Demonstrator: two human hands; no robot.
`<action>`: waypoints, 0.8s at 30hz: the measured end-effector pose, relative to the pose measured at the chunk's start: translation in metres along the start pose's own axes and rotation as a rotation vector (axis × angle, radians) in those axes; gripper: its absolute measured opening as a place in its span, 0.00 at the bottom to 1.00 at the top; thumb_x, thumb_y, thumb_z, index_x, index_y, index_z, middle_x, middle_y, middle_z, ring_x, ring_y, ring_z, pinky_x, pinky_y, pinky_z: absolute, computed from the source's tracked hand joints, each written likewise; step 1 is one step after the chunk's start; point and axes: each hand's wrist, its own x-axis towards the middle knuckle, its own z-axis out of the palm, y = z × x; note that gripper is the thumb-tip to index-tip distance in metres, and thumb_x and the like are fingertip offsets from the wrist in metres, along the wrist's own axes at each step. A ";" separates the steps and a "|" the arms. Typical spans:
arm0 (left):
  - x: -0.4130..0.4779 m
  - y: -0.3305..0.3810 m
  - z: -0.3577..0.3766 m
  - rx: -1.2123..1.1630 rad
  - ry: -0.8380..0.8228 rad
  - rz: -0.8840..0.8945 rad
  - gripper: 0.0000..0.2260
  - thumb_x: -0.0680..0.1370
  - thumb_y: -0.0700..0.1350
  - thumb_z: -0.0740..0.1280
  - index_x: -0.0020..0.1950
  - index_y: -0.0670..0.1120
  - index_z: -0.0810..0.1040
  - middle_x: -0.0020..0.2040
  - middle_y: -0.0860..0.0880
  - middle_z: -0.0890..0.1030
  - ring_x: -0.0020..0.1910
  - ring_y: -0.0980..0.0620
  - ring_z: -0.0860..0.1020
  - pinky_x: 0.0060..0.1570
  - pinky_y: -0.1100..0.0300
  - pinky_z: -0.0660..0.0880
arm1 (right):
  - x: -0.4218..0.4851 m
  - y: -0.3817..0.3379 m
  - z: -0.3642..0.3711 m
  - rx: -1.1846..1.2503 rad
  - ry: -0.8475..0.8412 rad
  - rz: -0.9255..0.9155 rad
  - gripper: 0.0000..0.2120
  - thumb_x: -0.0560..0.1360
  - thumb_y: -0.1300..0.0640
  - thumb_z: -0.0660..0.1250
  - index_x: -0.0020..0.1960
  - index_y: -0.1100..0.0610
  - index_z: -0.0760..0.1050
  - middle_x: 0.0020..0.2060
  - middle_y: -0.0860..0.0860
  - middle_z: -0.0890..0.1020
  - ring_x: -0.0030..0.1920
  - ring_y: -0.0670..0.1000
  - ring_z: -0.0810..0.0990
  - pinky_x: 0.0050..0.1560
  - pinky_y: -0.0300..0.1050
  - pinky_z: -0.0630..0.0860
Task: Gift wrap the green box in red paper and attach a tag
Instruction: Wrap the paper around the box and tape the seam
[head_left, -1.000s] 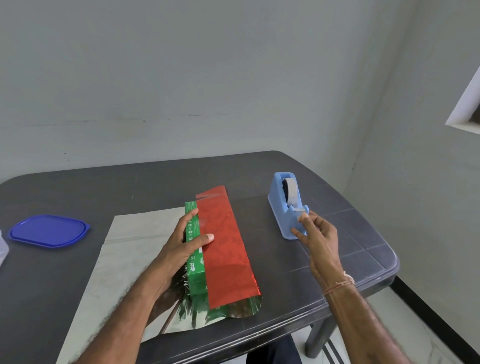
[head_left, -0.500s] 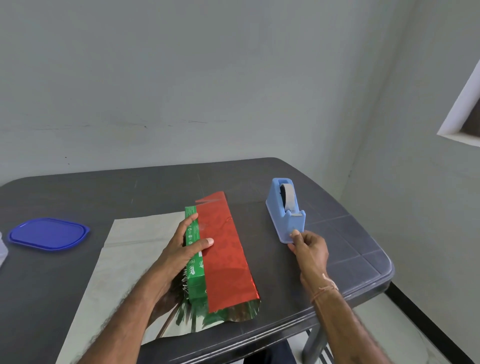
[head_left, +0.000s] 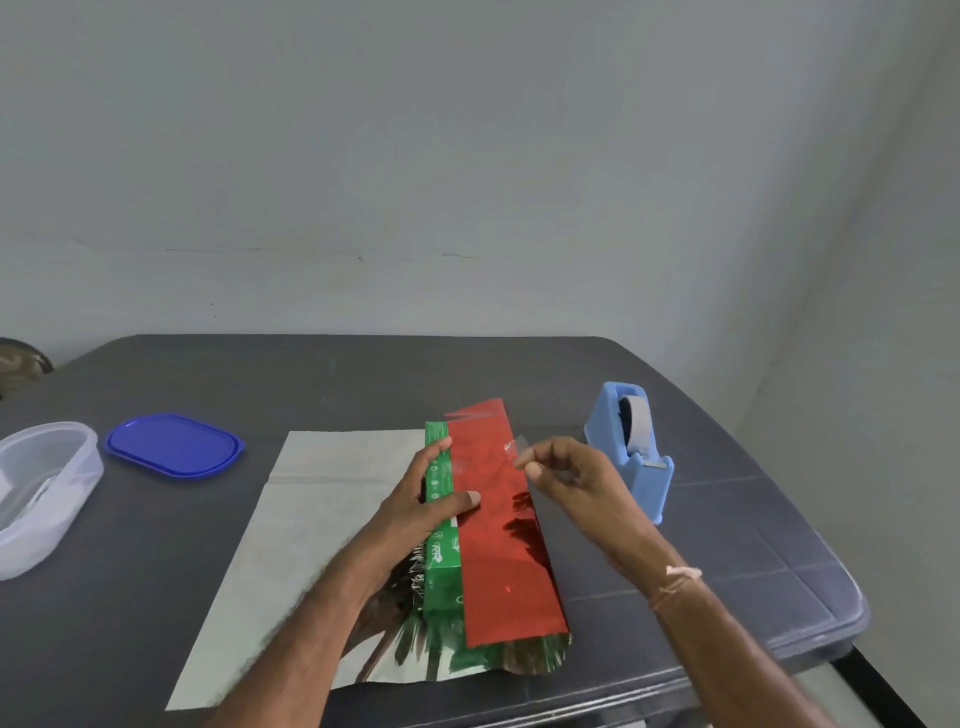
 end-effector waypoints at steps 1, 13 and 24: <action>0.000 0.001 0.000 -0.007 -0.003 0.005 0.35 0.68 0.59 0.79 0.69 0.74 0.65 0.67 0.52 0.79 0.57 0.50 0.84 0.64 0.44 0.78 | 0.005 -0.001 0.002 -0.014 -0.032 -0.007 0.03 0.80 0.58 0.70 0.50 0.53 0.83 0.49 0.47 0.85 0.53 0.45 0.83 0.54 0.37 0.79; -0.001 0.004 0.005 -0.028 -0.008 0.049 0.32 0.76 0.46 0.76 0.73 0.64 0.64 0.59 0.51 0.83 0.51 0.51 0.86 0.51 0.55 0.83 | 0.093 -0.003 0.034 -0.308 -0.123 -0.019 0.02 0.76 0.61 0.74 0.48 0.57 0.84 0.38 0.45 0.84 0.36 0.39 0.79 0.42 0.31 0.74; 0.005 -0.005 0.004 -0.049 0.020 0.046 0.36 0.71 0.50 0.78 0.72 0.68 0.63 0.58 0.53 0.83 0.51 0.50 0.86 0.57 0.47 0.82 | 0.115 0.001 0.047 -0.462 -0.126 -0.035 0.02 0.75 0.57 0.75 0.48 0.54 0.86 0.34 0.42 0.81 0.34 0.40 0.77 0.36 0.31 0.70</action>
